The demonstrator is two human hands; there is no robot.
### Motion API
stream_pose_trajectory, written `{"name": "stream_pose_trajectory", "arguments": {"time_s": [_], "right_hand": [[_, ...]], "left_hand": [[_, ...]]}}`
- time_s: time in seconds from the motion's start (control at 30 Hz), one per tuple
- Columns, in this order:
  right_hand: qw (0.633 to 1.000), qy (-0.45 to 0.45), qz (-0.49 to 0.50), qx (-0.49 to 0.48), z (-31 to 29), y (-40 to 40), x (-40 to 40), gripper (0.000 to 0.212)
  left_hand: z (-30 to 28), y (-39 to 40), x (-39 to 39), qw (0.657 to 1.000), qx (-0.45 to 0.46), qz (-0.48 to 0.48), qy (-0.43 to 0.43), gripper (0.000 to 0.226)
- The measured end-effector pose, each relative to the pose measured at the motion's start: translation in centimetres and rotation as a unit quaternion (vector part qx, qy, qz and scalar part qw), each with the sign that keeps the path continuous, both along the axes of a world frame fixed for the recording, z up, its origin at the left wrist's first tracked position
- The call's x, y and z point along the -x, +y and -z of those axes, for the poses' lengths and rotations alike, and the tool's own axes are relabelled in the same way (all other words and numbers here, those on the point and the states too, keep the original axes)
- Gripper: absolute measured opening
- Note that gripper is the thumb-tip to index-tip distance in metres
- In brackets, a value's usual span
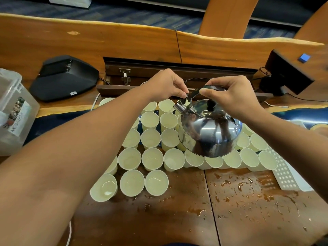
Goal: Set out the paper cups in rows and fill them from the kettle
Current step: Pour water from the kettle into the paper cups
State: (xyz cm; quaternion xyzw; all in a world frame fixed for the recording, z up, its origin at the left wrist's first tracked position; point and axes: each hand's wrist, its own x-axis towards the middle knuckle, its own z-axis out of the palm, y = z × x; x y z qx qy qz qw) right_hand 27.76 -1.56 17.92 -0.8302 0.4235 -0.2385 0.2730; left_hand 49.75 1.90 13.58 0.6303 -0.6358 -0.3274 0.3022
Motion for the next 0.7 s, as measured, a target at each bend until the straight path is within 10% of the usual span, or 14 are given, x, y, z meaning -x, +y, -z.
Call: {"name": "stream_pose_trajectory", "arguments": {"time_s": [0.7], "right_hand": [[1.000,-0.011,-0.019,0.018,-1.8,3.1,2.0,0.018]], "left_hand": [[-1.9,3.2,1.6,1.000,0.018,0.011,-0.013,0.013]]}}
